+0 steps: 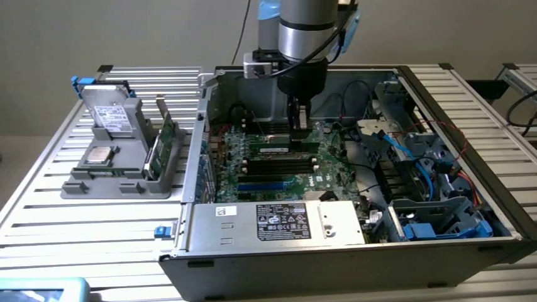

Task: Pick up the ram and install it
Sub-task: 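Insert the ram into the slot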

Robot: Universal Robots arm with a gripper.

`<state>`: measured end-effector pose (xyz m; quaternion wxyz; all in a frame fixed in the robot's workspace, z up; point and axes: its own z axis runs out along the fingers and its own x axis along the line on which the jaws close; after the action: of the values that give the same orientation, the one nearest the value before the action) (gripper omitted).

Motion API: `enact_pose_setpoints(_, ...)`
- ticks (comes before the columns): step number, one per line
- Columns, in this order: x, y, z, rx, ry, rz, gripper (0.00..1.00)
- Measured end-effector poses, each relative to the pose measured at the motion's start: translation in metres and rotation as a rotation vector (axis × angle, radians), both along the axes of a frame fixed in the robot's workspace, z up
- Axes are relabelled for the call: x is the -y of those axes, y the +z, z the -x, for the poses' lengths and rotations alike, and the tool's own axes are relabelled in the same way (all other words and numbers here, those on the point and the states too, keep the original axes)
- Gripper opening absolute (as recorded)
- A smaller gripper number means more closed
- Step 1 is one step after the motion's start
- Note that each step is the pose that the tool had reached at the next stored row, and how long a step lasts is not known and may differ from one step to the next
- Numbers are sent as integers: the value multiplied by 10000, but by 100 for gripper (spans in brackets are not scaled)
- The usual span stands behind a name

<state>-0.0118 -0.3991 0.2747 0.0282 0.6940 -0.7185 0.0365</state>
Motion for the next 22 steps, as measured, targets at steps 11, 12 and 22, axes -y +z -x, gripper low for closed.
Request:
enact_pose_setpoints(11, -23, -69, 6, -51, 0, -61, 12)
enact_pose_setpoints(12, -32, -72, 9, -51, 2, -61, 12)
enact_pose_setpoints(22, -54, -121, 16, -50, 103, -53, 12)
